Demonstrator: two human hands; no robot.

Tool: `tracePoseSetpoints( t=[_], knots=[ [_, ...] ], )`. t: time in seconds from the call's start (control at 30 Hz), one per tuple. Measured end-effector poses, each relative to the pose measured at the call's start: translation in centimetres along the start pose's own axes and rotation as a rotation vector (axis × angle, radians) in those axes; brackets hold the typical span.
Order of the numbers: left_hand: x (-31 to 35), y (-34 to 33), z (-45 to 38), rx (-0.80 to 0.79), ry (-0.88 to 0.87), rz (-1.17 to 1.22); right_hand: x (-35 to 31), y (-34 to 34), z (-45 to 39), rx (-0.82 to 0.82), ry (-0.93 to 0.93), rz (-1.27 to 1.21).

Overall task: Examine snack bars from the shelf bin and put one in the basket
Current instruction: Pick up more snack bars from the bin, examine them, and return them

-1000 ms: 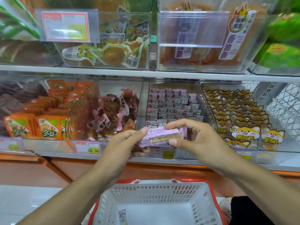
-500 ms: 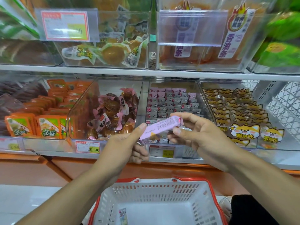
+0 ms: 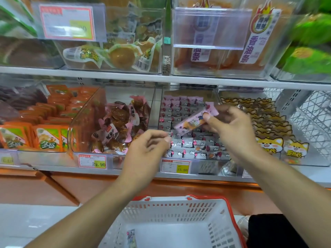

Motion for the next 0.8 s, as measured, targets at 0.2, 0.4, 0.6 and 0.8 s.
tracePoseSetpoints(
  t=[0.2,0.4,0.6,0.8],
  knots=[
    [1.6,-4.2,0.7,-0.144,-0.392,-0.747,-2.0,1.7,-6.0,0.143,0.316,0.562],
    [0.7,-6.1,0.3,-0.199,-0.421,-0.897,-0.3,1.6,-11.5,0.064,0.324,0.859],
    [0.0,-7.1,0.1,-0.218,-0.407,-0.928,2.1,0.1,-14.6,-0.136,0.197,1.14],
    [-0.1,-7.1,0.0,-0.221,-0.415,-0.931,3.7,-1.3,-14.4,-0.241,0.175,1.556]
  ],
)
Point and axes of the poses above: each hand's wrist, its own z-axis away from the middle knuckle, its own y-axis out of the back of the hand, x = y × z, the point moved 8 cm from there along -z, towards the middle knuckle, and after that the axes turned 12 degrees about -z, right-handed, at the moved point
